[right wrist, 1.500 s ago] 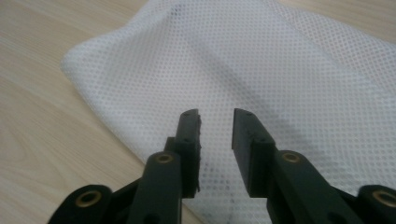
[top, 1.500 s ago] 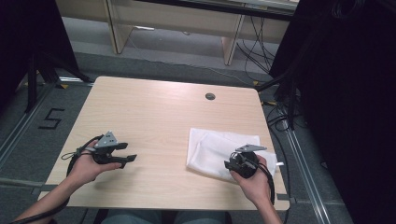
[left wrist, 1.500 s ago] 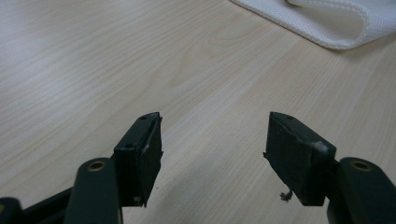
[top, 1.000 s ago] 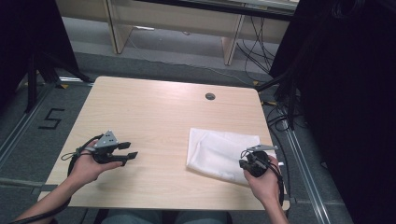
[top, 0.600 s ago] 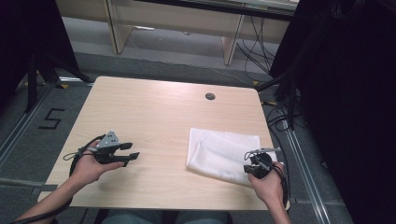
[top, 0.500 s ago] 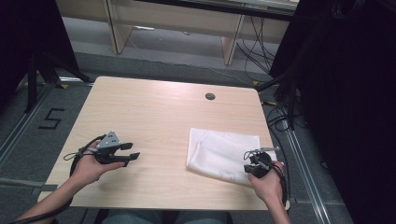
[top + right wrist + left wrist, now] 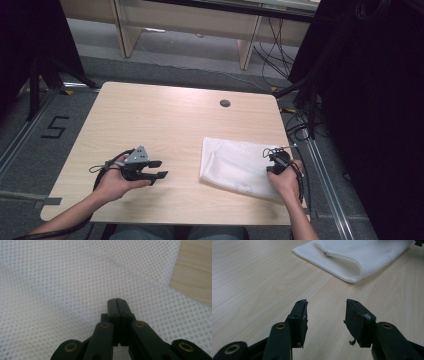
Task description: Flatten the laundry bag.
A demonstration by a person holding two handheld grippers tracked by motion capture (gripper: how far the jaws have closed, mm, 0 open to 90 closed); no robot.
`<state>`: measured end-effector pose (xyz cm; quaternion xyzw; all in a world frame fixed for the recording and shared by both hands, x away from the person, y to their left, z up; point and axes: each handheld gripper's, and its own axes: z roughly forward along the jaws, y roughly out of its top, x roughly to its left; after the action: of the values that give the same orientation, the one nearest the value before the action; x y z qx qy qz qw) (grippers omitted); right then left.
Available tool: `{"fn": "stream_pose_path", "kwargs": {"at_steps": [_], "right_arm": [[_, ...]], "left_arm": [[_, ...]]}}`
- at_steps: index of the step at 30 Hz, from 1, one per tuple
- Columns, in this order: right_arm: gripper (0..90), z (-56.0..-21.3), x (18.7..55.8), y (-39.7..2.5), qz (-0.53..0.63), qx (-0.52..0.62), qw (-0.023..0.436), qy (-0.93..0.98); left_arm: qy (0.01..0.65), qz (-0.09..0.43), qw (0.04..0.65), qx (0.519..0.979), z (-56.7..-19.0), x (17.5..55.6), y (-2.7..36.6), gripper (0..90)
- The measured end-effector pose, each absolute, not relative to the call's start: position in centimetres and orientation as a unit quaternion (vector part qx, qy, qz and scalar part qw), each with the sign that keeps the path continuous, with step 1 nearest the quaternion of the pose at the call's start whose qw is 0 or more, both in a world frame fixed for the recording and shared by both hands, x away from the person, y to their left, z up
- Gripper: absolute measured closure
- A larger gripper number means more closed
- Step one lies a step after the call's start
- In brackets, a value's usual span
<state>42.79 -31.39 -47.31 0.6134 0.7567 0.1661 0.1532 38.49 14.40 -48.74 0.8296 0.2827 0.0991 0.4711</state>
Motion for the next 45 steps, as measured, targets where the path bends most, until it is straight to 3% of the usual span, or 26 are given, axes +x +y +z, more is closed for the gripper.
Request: {"fn": "stream_pose_path", "kwargs": {"at_steps": [9,20,35,45], "right_arm": [[90.0,-48.2,44.6,-29.8,0.162,0.575,0.175,0.782],[90.0,-48.3,45.6,-23.4,0.138,0.566,0.191,0.79],[90.0,-48.3,45.8,-15.2,0.129,0.543,0.179,0.81],[90.0,-48.4,45.8,-12.9,0.135,0.528,0.174,0.82]], "left_arm": [[0.284,0.091,0.473,0.829,-49.1,38.3,14.5,50.8],[0.275,0.082,0.486,0.825,-48.8,37.9,14.1,49.5],[0.248,0.061,0.48,0.839,-48.6,37.0,13.2,49.8],[0.227,0.052,0.453,0.861,-49.8,36.8,12.6,51.7]]}}
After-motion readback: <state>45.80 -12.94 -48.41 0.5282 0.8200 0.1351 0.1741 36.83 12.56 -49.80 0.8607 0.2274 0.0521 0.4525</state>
